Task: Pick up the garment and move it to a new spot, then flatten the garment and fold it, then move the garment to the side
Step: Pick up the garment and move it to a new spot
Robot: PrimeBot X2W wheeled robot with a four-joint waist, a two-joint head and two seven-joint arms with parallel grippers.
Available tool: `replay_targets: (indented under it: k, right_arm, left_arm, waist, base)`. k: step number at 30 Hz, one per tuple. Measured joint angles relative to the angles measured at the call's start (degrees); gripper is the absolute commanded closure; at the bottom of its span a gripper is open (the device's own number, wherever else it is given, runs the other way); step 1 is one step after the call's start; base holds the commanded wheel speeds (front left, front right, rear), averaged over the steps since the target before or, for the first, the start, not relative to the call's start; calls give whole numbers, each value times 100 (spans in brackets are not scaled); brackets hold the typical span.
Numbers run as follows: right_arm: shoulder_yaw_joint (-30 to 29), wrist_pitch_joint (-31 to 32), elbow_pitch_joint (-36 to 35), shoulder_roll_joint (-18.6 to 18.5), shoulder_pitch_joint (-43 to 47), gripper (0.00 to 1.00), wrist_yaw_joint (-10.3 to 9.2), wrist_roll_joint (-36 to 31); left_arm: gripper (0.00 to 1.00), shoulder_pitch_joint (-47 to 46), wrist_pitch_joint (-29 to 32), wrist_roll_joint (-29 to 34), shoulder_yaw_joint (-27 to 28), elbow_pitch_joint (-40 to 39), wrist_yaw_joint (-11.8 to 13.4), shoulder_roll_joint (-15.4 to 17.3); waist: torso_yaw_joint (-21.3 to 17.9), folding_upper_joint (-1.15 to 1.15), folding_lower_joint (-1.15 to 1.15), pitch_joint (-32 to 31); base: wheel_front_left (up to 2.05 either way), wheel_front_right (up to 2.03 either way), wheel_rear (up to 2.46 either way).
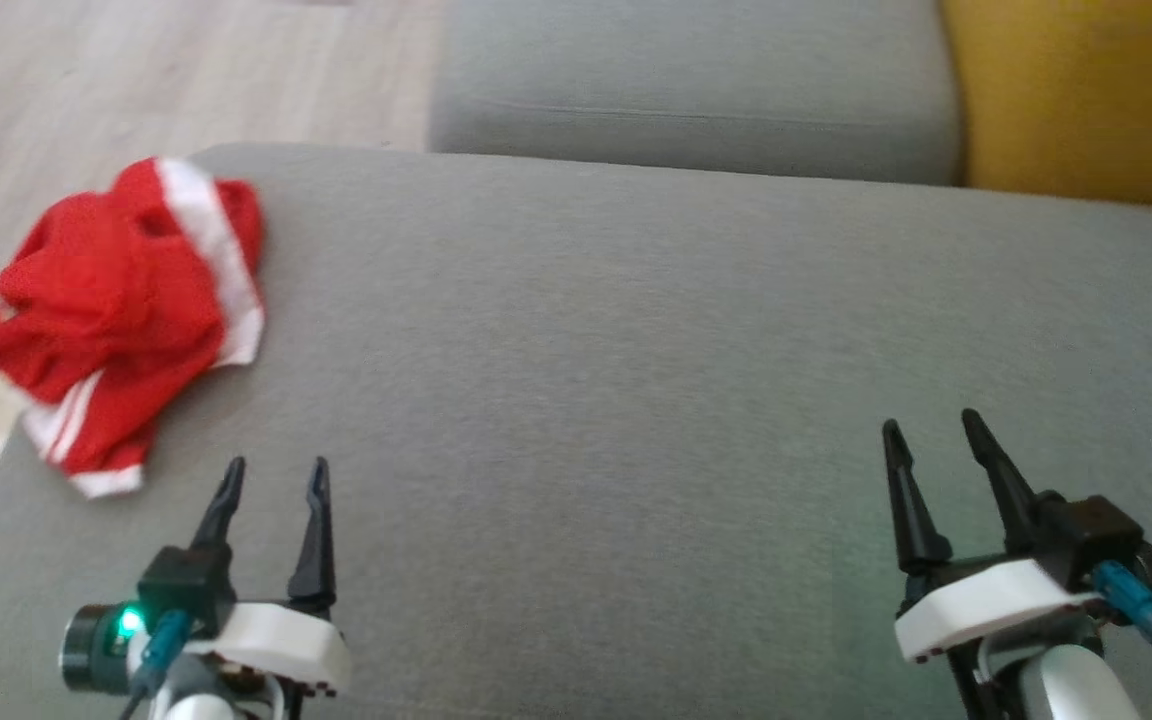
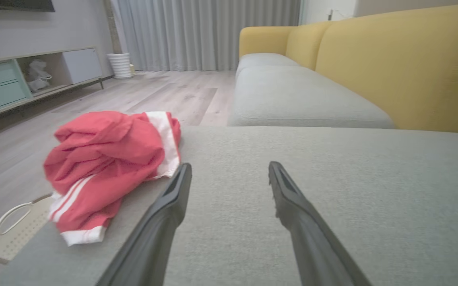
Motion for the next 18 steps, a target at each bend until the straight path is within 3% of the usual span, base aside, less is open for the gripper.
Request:
replay_targets:
  k: [10,18]
  right_arm:
    - [246,68,-181,85,9,0,1,-157]
    - [309,124,-244,93,25,0,0,-149]
  left_arm:
    - [0,1,-2,-1,346,-81,-7,42]
    - [0,1,-4,0,489,-83,-55,41]
  waist:
    - [941,0,0,-2]
    - [1264,0,0,-29]
  base:
    - [0,0,0]
    - [0,0,0]
